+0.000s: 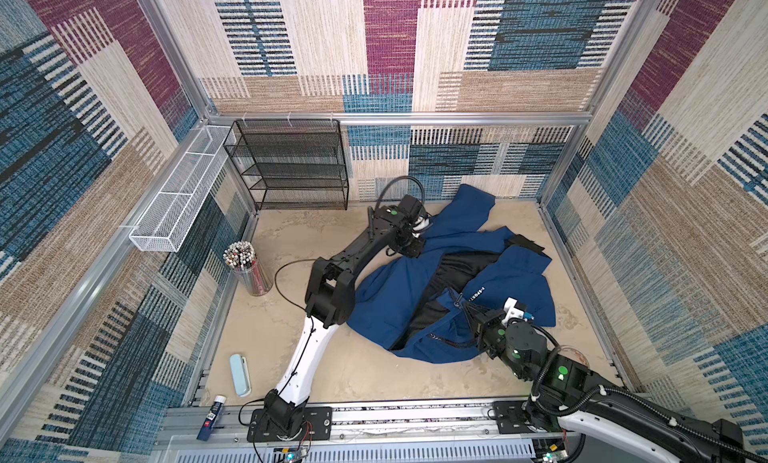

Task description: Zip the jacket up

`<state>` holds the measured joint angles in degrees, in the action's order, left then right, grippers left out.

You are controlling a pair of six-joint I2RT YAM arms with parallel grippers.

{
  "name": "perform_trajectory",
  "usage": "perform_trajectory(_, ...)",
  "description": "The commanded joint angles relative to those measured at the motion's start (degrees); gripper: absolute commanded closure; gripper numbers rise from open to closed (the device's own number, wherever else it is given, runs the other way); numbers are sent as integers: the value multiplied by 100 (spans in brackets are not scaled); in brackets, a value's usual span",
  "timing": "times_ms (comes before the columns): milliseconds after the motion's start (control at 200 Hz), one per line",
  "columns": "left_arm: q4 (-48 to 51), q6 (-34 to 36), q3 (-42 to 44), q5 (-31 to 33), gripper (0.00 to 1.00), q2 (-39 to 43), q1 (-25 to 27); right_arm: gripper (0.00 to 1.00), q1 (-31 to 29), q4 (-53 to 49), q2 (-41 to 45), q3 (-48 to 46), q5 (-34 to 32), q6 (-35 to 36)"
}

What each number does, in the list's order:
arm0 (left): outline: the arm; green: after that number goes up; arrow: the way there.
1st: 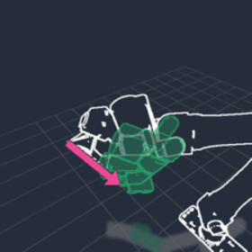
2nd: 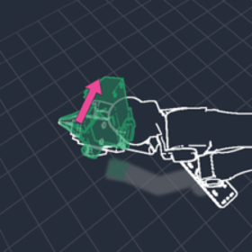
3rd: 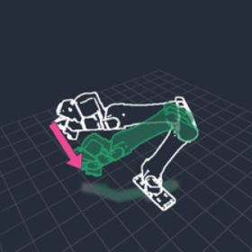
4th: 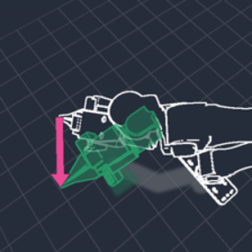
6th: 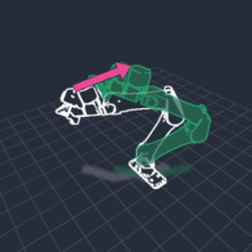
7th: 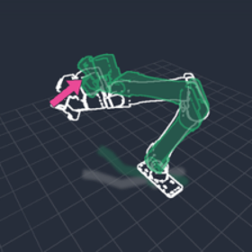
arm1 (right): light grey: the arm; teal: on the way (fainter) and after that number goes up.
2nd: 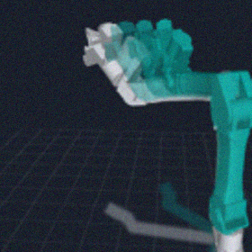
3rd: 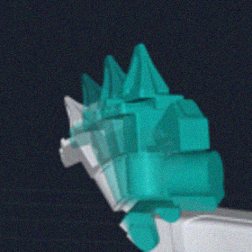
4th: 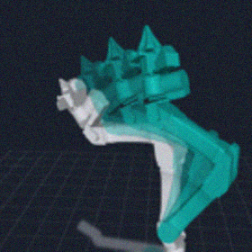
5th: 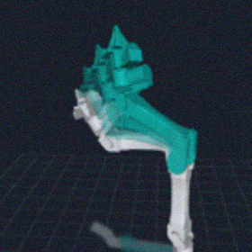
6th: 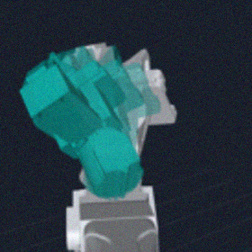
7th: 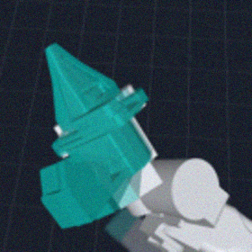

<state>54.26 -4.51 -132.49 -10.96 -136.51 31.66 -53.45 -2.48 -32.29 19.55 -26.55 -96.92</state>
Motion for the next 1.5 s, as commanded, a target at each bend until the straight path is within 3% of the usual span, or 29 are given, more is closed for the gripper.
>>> perform_trajectory(0, -153, -717, -38, -223, 100, 1397, -434, 100, 384, 1115, -447, 368, 142, 887)
perform_trajectory(95, -129, -1029, 18, -360, 100, 1940, -786, 100, 985, 1743, -1055, 891, 841, 1481)
perform_trajectory(271, -402, -1627, 484, -563, 100, 2752, -1221, 100, 2287, 1818, -2047, 2612, 1985, 2764)
perform_trajectory(411, -1003, -2350, 1038, -988, 100, 3251, -1514, 100, 2979, 1578, -2318, 3554, 2301, 3209)
perform_trajectory(506, -1364, -2693, 1603, -1227, 100, 3491, -1586, 100, 3113, 1391, -2298, 3708, 2470, 3233)
perform_trajectory(591, -1812, -2860, 2426, -1227, 100, 3763, -1606, 100, 3113, 1281, -2112, 3328, 2713, 2918)
perform_trajectory(696, -2632, -3241, 3724, -1455, 100, 4048, -1637, 100, 3059, 1479, -1616, 2212, 3044, 2251)
perform_trajectory(852, -3176, -3547, 4794, -1787, 100, 4052, -1637, 100, 2992, 1552, -1042, 1076, 3485, 1590)
perform_trajectory(947, -3418, -3665, 5259, -1908, 52, 4135, -1624, 100, 2985, 1634, -904, 660, 3869, 1450)
perform_trajectory(1042, -3270, -3594, 5486, -1719, 36, 4487, -1514, 100, 2981, 1620, -656, 305, 4035, 1402)
perform_trajectory(1197, -3198, -3856, 5925, -1423, 33, 5241, -1106, 100, 2950, 1697, 9, -395, 4082, 963)
perform_trajectory(1293, -4067, -4787, 6550, -1749, 33, 5453, -678, 100, 2868, 1949, 385, -809, 4103, 631)
perform_trajectory(1493, -6296, -6344, 7356, -1529, 37, 5168, 531, 100, 2532, 1970, 1037, -1258, 3812, 349)
